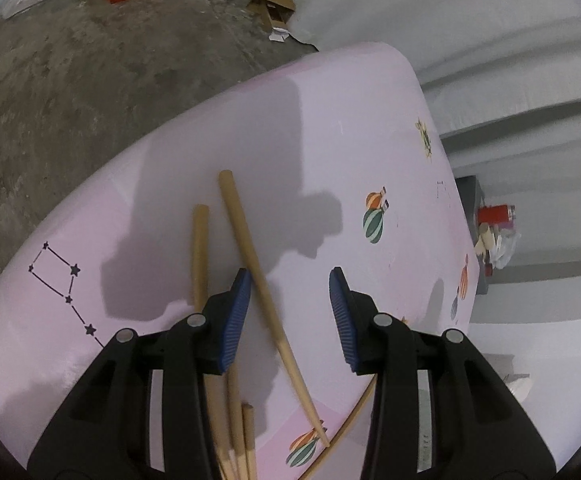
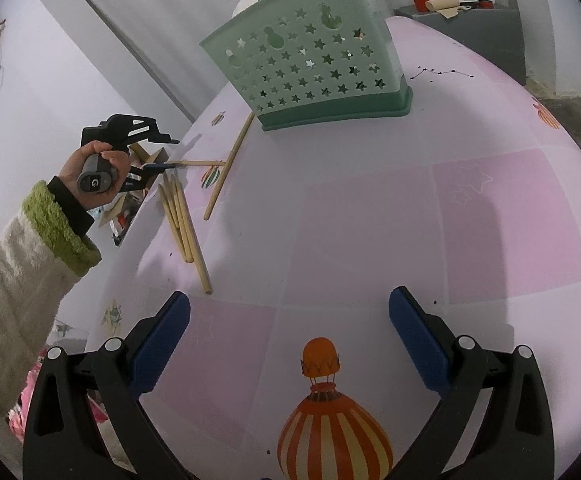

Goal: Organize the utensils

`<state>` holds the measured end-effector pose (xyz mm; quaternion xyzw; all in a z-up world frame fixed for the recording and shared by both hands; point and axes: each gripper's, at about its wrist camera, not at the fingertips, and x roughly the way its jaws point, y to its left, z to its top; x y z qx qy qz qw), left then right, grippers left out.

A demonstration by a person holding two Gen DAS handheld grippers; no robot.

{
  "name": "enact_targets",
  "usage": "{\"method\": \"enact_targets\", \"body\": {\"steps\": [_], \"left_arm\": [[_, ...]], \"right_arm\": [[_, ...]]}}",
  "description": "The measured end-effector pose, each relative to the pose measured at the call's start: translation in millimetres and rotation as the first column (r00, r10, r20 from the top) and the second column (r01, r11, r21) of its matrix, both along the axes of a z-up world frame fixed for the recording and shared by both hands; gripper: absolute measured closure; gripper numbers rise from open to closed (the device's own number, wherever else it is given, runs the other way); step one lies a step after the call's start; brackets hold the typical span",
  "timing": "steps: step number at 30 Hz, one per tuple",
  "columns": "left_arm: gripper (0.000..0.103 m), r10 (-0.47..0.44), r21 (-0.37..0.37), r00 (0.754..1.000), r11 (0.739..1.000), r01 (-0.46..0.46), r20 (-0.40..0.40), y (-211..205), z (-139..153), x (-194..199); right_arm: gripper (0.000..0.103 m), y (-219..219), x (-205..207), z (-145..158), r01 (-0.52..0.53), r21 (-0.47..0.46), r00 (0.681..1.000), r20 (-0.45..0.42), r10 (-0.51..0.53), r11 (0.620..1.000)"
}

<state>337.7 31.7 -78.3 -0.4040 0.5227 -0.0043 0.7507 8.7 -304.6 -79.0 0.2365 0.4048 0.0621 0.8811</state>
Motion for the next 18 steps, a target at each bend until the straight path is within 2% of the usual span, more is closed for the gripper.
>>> {"method": "enact_targets", "body": {"steps": [2,5,7,10,15,18], "left_arm": [[0.066,-0.005,0.005,1.000,1.000,0.005,0.003,-3.0,1.0,1.0],[0.077,-0.017,0.011,1.000,1.000,0.017,0.001,-5.5,0.0,1.1],[0.088,-0.012,0.028,1.000,1.000,0.012,-0.009,-7.5,-2.5,0.4],[0.097,-0.006,0.050,1.000,0.999,0.006,-0.012,-11.0,-5.0,3.0],[0.098,-0.006,0.035,1.000,0.999,0.006,0.007,-12.8,-6.3,1.4],[0.099,-0.014,-0.014,1.000,1.000,0.015,0.026,-12.1,-7.0,-3.6]], "right_arm": [[0.006,0.7,0.1,0.2,0.001,-0.004,1.000,-0.002,-0.001,1.000],[0.006,2.8,1.2,0.8,0.002,-0.018,1.000,-0.009,-0.003,1.000],[0.006,3.1,1.1,1.0,0.003,-0.022,1.000,-0.012,-0.003,1.000],[0.006,3.0,0.5,1.3,0.004,-0.026,1.000,-0.016,-0.005,1.000],[0.006,3.1,-0.1,1.7,0.005,-0.034,1.000,-0.022,-0.006,0.999],[0.006,4.2,1.8,1.8,0.006,-0.038,1.000,-0.026,-0.007,0.999]]}}
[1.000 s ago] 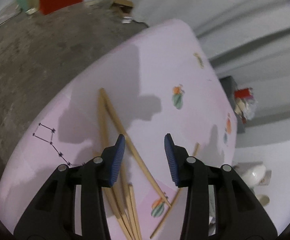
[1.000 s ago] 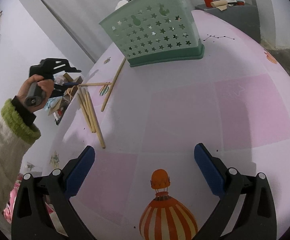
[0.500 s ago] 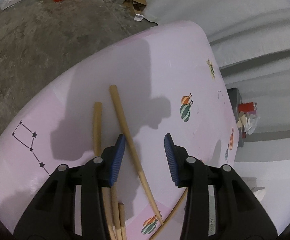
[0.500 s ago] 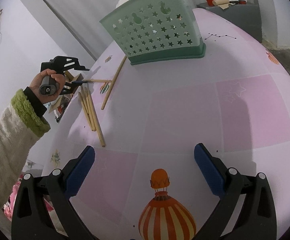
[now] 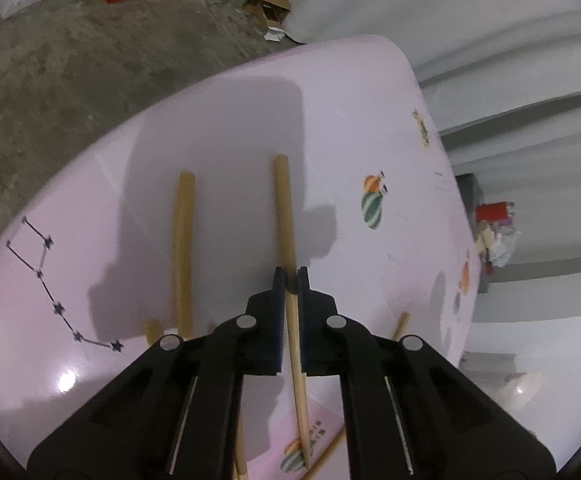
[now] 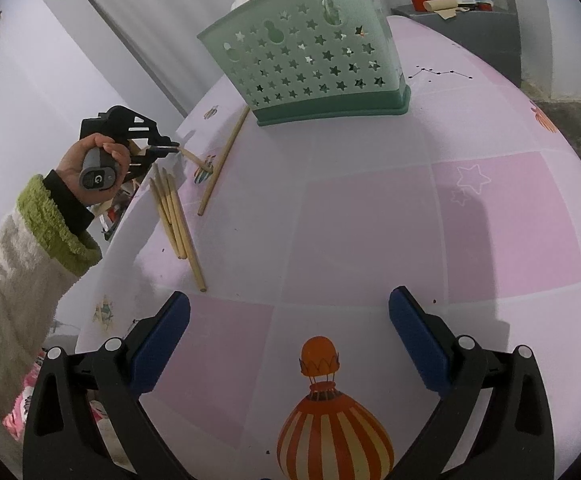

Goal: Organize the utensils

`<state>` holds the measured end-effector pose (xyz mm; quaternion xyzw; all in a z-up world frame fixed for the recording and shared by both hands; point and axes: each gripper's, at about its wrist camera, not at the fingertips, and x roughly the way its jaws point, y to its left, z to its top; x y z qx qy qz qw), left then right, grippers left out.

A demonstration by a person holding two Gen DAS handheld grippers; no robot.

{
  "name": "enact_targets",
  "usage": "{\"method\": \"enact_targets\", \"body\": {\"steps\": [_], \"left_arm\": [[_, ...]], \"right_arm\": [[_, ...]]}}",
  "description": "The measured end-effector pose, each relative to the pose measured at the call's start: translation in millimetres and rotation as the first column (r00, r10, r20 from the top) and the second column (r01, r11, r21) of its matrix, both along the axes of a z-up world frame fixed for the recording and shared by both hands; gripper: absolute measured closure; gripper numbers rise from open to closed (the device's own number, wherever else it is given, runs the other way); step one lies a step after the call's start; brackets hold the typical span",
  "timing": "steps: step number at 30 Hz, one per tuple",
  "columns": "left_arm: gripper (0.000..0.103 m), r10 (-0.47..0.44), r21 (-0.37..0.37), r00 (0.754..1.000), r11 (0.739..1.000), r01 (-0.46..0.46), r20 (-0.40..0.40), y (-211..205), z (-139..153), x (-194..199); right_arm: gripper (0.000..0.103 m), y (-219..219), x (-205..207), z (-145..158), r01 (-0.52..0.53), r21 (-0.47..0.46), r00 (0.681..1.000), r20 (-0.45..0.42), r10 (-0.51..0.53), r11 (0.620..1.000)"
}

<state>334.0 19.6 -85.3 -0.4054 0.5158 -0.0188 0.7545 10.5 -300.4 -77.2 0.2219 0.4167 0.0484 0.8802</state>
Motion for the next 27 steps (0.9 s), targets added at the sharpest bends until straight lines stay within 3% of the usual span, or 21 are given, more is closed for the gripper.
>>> {"method": "enact_targets", "body": {"steps": [7,14,18,22,27], "left_arm": [[0.099,-0.059,-0.079,0.994,0.995,0.066,0.092,-2.9,15.8,-23.1],[0.100,-0.123,-0.180,0.956,0.968,0.175,0.266,0.2,47.0,-59.4],[0.100,-0.139,-0.247,0.935,0.942,0.226,0.325,7.7,52.6,-83.8],[0.101,-0.114,-0.312,0.912,0.917,0.249,0.393,24.3,56.9,-112.8],[0.103,-0.064,-0.353,0.875,0.899,0.260,0.481,51.3,63.9,-142.4]], "right_arm": [[0.006,2.1,3.9,0.5,0.007,-0.013,1.000,-0.017,-0.007,1.000],[0.006,-0.9,10.4,1.4,-0.008,-0.015,0.998,-0.059,0.007,1.000],[0.006,-6.4,15.5,4.3,-0.009,-0.002,0.996,-0.089,0.008,1.000],[0.006,-12.8,22.1,20.1,-0.012,0.015,0.999,-0.050,0.013,1.000],[0.007,-14.1,38.2,58.9,-0.025,-0.081,0.998,0.053,0.029,0.996]]}}
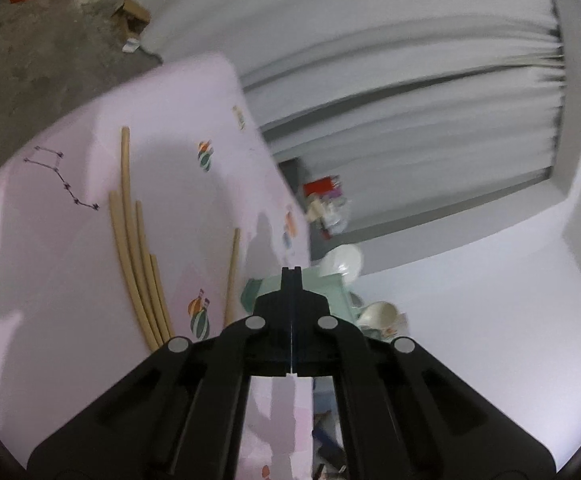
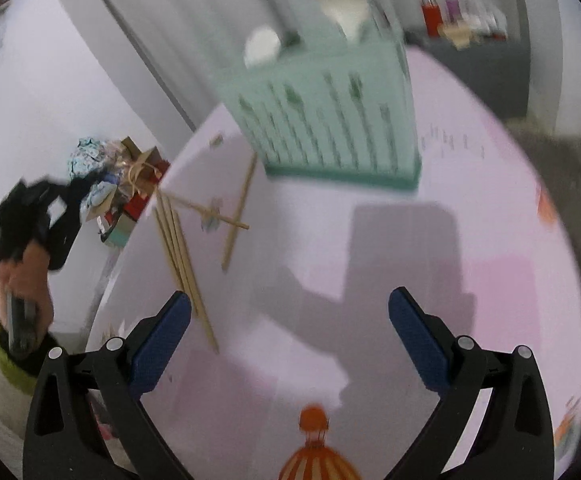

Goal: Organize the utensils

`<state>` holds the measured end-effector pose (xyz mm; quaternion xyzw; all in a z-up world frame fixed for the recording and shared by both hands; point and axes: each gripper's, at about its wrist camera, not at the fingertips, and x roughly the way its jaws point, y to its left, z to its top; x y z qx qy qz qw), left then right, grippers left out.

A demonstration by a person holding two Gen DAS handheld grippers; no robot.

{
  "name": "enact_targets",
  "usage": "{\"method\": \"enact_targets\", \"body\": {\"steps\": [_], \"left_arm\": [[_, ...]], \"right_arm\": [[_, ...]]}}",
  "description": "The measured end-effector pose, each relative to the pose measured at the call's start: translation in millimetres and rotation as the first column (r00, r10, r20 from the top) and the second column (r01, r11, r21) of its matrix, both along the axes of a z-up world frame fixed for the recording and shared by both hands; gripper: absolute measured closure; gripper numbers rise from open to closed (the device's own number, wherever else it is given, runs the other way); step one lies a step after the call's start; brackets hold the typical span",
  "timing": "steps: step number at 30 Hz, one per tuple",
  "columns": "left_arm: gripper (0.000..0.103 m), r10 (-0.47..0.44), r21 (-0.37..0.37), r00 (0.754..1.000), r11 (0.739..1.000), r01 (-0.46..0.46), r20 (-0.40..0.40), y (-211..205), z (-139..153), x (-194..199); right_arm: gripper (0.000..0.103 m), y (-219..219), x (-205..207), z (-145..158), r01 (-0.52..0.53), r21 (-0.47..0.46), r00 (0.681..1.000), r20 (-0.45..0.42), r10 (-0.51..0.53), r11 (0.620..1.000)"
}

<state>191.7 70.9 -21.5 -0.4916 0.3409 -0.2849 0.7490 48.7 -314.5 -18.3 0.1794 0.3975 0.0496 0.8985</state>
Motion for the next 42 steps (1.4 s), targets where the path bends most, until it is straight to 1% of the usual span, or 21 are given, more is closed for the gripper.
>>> {"method": "enact_targets", "body": {"steps": [2,4,8,10,11,13,15,17,18,19,21,23,24,25,26,27,31,33,36,38,42], "left_arm": [[0.103,-0.001,-0.026,1.000,1.000,0.002,0.024,9.2,0.2,-8.4],[0.103,0.001,-0.019,0.999,1.000,0.000,0.036,16.4,-1.9,-14.7],[0.103,-0.019,-0.029,1.000,0.999,0.019,0.023,19.1,-14.4,-26.5],[0.103,-0.037,-0.008,0.999,0.999,0.037,0.011,20.2,-21.0,-32.1],[0.103,-0.043,0.011,0.999,0.999,0.042,0.012,18.9,-22.5,-34.1],[0.103,-0.066,0.117,0.997,0.991,0.062,0.031,10.4,-19.6,-35.6],[0.103,-0.116,0.266,0.991,0.959,0.096,0.063,-5.6,-12.7,-32.9],[0.094,-0.208,0.461,0.969,0.878,0.126,0.131,-30.0,2.8,-35.6],[0.081,-0.293,0.565,0.941,0.811,0.152,0.168,-48.5,11.6,-38.9],[0.071,-0.369,0.639,0.911,0.750,0.172,0.187,-64.2,16.2,-43.3],[0.064,-0.519,0.773,0.831,0.605,0.190,0.202,-96.7,20.4,-54.4],[0.061,-0.651,0.872,0.738,0.451,0.190,0.176,-126.2,14.3,-67.6],[0.061,-0.690,0.902,0.706,0.392,0.180,0.159,-136.4,9.7,-72.2],[0.061,-0.731,0.935,0.670,0.317,0.161,0.132,-147.8,1.7,-77.4],[0.061,-0.759,0.956,0.643,0.253,0.148,0.101,-157.3,-5.7,-81.2],[0.061,-0.780,0.964,0.622,0.216,0.157,0.074,-164.3,-11.4,-82.6],[0.061,-0.825,0.943,0.565,0.191,0.274,0.003,-164.1,-26.1,-90.9],[0.061,-0.842,0.938,0.538,0.164,0.306,-0.028,-162.4,-34.5,-101.9],[0.062,-0.853,0.930,0.517,0.135,0.342,-0.067,-161.7,-46.1,-114.3],[0.067,-0.853,0.938,0.514,0.098,0.334,-0.093,-167.6,-56.5,-120.9],[0.076,-0.866,0.937,0.491,0.094,0.338,-0.090,-175.5,-58.5,-124.1]], "right_arm": [[0.008,1.1,7.4,15.2,-0.010,-0.017,0.999,0.046,0.011,1.000],[0.010,7.0,18.5,26.8,-0.036,-0.050,0.997,0.069,0.039,0.998],[0.017,25.6,37.7,33.3,-0.081,-0.072,0.994,0.071,0.087,0.994],[0.017,34.4,42.2,33.2,-0.101,-0.065,0.992,0.069,0.105,0.993],[0.018,39.7,44.4,32.3,-0.107,-0.062,0.992,0.065,0.111,0.992],[0.018,45.0,48.4,30.1,-0.102,-0.058,0.993,0.058,0.106,0.993],[0.020,45.1,49.9,26.0,-0.091,-0.033,0.994,0.049,0.093,0.995],[0.021,42.6,47.3,21.6,-0.065,-0.023,0.997,0.041,0.066,0.998],[0.021,40.0,45.8,19.7,-0.055,-0.019,0.998,0.038,0.056,0.998],[0.021,36.3,44.6,17.3,-0.042,-0.012,0.999,0.034,0.042,0.999],[0.021,28.7,40.3,10.8,-0.011,0.003,1.000,0.021,0.011,1.000],[0.021,21.7,37.3,3.7,0.019,0.026,1.000,0.003,-0.019,0.999],[0.021,18.3,35.8,-1.3,0.033,0.042,0.999,-0.006,-0.032,0.999],[0.021,16.1,34.3,-5.8,0.044,0.055,0.999,-0.014,-0.043,0.998],[0.021,14.2,32.9,-10.5,0.054,0.066,0.998,-0.022,-0.053,0.996],[0.021,13.2,31.6,-15.7,0.066,0.077,0.997,-0.034,-0.064,0.995],[0.021,14.2,28.8,-25.5,0.081,0.089,0.995,-0.058,-0.076,0.993],[0.021,15.5,29.1,-26.0,0.079,0.080,0.996,-0.057,-0.074,0.994],[0.021,13.7,33.7,-27.9,0.076,0.090,0.996,-0.061,-0.071,0.993],[0.021,13.1,38.1,-29.7,0.075,0.094,0.995,-0.066,-0.069,0.993],[0.021,10.2,39.5,-29.9,0.075,0.101,0.995,-0.070,-0.068,0.992]]}}
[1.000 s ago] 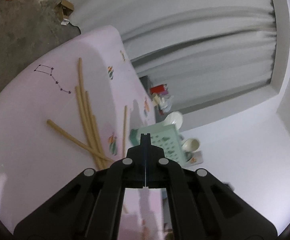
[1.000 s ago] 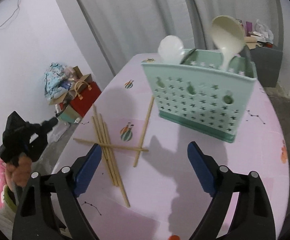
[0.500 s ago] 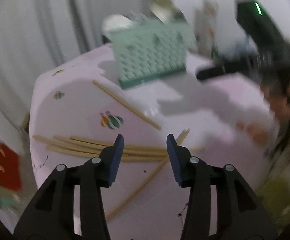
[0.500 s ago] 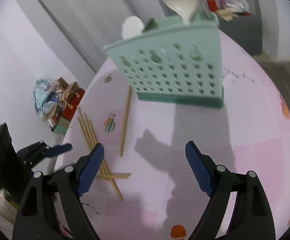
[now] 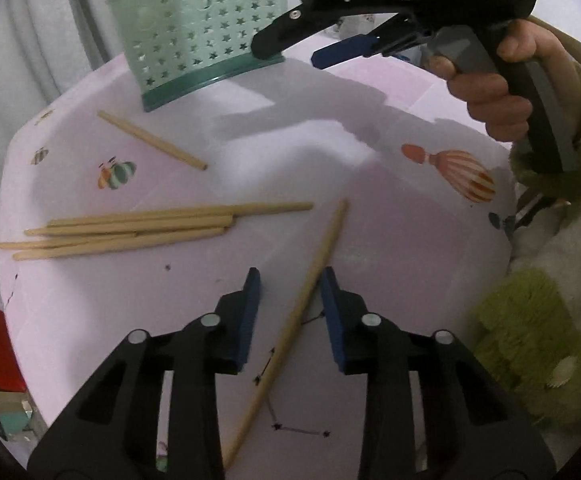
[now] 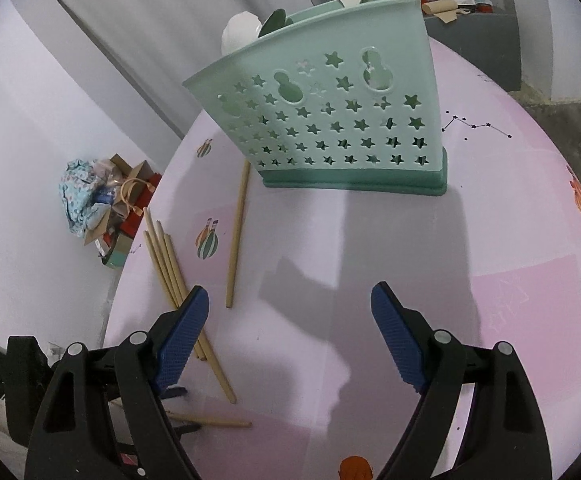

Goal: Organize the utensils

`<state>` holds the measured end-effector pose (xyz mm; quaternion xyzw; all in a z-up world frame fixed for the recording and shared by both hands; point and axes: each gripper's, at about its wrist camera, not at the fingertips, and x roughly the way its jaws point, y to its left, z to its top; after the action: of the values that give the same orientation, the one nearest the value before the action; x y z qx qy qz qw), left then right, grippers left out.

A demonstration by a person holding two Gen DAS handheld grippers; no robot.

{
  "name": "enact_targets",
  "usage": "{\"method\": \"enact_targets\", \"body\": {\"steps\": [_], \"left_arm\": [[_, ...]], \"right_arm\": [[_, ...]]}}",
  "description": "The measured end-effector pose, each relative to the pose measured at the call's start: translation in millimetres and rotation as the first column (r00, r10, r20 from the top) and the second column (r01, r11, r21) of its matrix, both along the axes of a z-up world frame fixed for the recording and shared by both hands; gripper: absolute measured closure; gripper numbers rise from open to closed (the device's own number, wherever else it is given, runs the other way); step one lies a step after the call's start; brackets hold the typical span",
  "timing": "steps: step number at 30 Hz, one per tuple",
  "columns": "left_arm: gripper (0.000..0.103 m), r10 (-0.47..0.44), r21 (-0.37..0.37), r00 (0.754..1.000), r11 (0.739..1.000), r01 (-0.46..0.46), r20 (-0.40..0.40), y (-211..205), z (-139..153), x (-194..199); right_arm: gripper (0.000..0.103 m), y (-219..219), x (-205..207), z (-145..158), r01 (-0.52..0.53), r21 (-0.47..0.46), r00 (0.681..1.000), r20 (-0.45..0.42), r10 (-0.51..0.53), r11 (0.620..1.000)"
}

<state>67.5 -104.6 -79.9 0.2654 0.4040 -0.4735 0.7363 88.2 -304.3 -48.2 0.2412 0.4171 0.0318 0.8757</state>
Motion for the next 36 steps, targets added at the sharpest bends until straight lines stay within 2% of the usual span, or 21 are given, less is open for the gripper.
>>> {"method": "enact_targets", "body": {"steps": [3,6,8,10,12,14,19,21,24,26,28,30,32,33,34,36], "left_arm": [[0.080,-0.051,0.014,0.999,0.999,0.051,0.014,-13.5,-0.2,-2.5],[0.092,-0.139,0.048,0.990,0.989,0.138,0.030,-21.2,2.1,-9.3],[0.096,-0.214,0.093,0.974,0.974,0.207,0.079,-26.9,2.4,-18.6],[0.098,-0.249,0.123,0.961,0.964,0.235,0.115,-30.0,2.1,-24.1],[0.099,-0.244,0.130,0.961,0.965,0.228,0.127,-30.6,2.3,-25.8],[0.099,-0.210,0.127,0.965,0.973,0.191,0.158,-29.6,3.0,-27.1],[0.099,-0.048,0.013,0.993,0.999,0.047,0.107,-11.6,20.6,-7.2],[0.099,0.012,-0.033,0.996,0.999,-0.009,0.088,1.9,31.8,-0.5],[0.099,0.136,-0.124,0.989,0.984,-0.127,0.062,30.7,51.8,13.2],[0.099,0.244,-0.206,0.969,0.951,-0.232,0.034,56.3,67.2,23.7],[0.099,0.333,-0.286,0.943,0.904,-0.319,0.000,76.0,77.4,34.0],[0.099,0.423,-0.354,0.906,0.843,-0.404,-0.028,96.3,86.0,40.7],[0.099,0.510,-0.422,0.857,0.762,-0.491,-0.074,116.3,94.0,47.9],[0.099,0.531,-0.441,0.842,0.736,-0.514,-0.095,123.8,95.5,49.3],[0.099,0.557,-0.467,0.821,0.697,-0.544,-0.126,133.3,98.8,52.9],[0.099,0.586,-0.499,0.795,0.647,-0.577,-0.159,146.3,104.5,53.2]], "right_arm": [[0.021,-2.7,-0.4,-1.8,0.012,0.008,1.000,-0.002,-0.012,1.000],[0.023,-6.6,-1.0,-3.0,0.026,0.017,1.000,-0.008,-0.025,1.000],[0.025,-7.6,-1.8,-3.4,0.031,0.016,0.999,-0.011,-0.031,0.999],[0.025,-8.3,-3.2,-2.6,0.036,0.013,0.999,-0.011,-0.036,0.999],[0.026,-6.7,-3.9,-0.5,0.036,0.005,0.999,-0.008,-0.036,0.999],[0.026,-3.5,-3.7,1.9,0.032,-0.011,0.999,-0.005,-0.032,0.999],[0.026,4.8,1.2,8.5,0.004,-0.047,1.000,0.006,-0.004,0.999],[0.028,11.4,7.8,12.3,-0.022,-0.056,1.000,0.015,0.023,0.998],[0.034,28.7,22.5,14.4,-0.072,-0.082,0.997,0.025,0.075,0.994],[0.040,44.5,35.4,8.6,-0.115,-0.086,0.993,0.009,0.117,0.990],[0.046,59.5,45.1,0.7,-0.159,-0.089,0.987,-0.012,0.158,0.983],[0.051,75.7,55.6,-8.3,-0.200,-0.114,0.980,-0.040,0.197,0.973],[0.059,86.1,64.1,-16.5,-0.226,-0.142,0.973,-0.068,0.219,0.964],[0.064,91.7,69.2,-22.1,-0.234,-0.168,0.971,-0.092,0.221,0.958],[0.066,95.6,72.8,-26.2,-0.240,-0.193,0.969,-0.110,0.222,0.952],[0.084,101.9,79.1,-34.4,-0.251,-0.250,0.965,-0.146,0.220,0.935]]}}
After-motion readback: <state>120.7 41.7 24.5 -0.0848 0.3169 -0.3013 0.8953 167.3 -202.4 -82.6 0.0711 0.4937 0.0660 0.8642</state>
